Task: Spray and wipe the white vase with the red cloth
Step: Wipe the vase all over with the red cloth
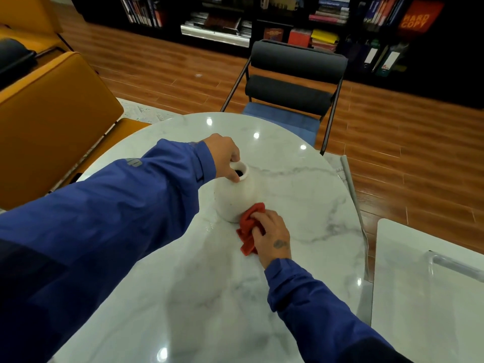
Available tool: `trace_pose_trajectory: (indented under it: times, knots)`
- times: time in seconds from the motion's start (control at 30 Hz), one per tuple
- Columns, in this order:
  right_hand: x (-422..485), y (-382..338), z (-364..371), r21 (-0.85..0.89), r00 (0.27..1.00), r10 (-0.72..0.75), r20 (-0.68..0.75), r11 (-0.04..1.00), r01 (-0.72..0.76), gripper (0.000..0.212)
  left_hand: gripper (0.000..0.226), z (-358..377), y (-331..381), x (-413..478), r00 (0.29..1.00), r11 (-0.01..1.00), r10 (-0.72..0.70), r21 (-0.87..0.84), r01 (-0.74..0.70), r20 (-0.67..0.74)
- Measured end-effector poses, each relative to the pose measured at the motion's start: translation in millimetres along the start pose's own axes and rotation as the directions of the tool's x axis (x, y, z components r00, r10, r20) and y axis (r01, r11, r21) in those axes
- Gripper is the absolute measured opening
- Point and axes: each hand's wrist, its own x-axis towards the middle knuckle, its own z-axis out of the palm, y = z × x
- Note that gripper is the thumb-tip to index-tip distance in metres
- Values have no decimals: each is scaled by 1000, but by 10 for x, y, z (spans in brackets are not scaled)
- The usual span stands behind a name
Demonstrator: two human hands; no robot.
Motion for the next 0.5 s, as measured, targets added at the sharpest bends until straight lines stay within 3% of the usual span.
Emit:
trace_pose_trajectory:
  times: [0.1,0.27,0.37,0.5]
  knots:
    - [69,-34,-18,28,996,92,17,995,-92,26,51,6,8,-1,1000,1000,-1,-4,1,-6]
    - [214,-399,-85,280,990,49,-130,960,-11,29,53,7,-23,-4,1000,1000,0,-31,0,-19]
    - [238,-504,-53,279,989,27,-148,960,15,29,54,19,-9,-9,1000,1000,0,-29,-1,-12]
    - [98,-298,-2,302,986,131,-99,948,-96,29,52,11,-12,-4,1000,999,0,-36,-1,-13]
